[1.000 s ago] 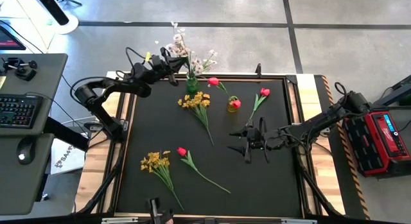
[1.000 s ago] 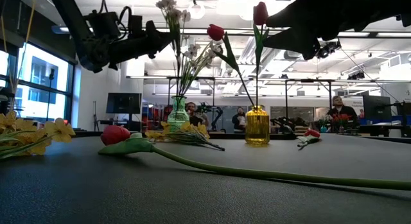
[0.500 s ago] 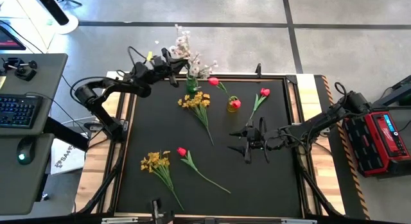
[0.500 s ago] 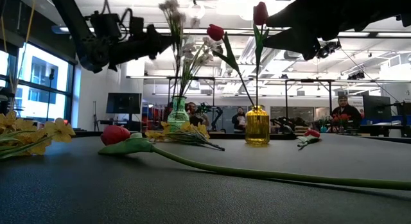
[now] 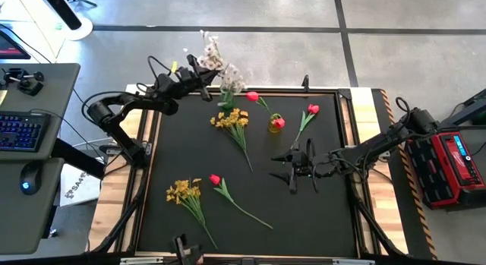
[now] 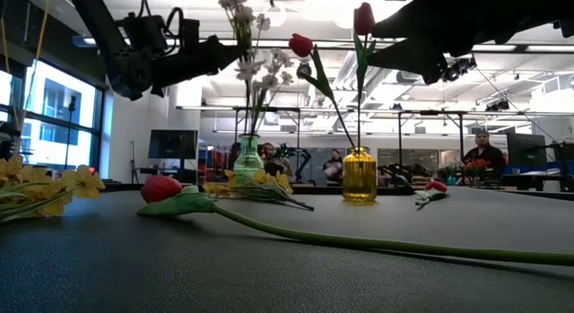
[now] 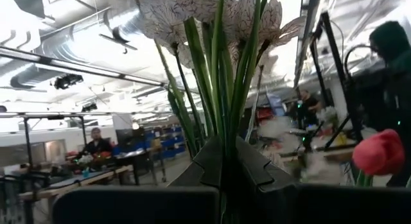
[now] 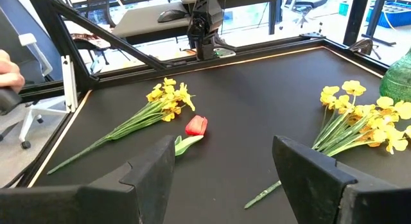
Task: Sort flowers into vase by color
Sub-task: Put the white flowers into the green vase
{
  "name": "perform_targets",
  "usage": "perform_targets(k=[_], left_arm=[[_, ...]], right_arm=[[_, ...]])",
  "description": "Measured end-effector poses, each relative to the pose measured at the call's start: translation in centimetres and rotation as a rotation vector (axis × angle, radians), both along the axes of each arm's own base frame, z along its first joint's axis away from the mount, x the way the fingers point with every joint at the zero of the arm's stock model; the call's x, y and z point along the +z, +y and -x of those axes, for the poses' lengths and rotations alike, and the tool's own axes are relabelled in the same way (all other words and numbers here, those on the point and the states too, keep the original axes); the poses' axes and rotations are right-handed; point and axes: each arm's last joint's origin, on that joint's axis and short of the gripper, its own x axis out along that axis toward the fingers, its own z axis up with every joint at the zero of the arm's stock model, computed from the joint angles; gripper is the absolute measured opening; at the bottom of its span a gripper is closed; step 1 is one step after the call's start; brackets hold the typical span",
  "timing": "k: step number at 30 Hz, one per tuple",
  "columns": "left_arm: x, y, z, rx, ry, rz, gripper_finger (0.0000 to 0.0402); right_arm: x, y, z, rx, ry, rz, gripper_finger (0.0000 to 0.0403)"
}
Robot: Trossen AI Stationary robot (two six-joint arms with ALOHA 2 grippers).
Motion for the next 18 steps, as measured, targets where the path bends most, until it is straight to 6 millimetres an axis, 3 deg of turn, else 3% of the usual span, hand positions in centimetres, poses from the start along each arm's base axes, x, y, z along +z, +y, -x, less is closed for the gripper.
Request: perform_targets(k=[18], left_arm=[[-1.5,0.4,-0.5,-0.045,0.122,0.155,0.0015]], right_arm=[[0.0,0.0,0.0,-0.002,-0.001,-0.009,0.0247]])
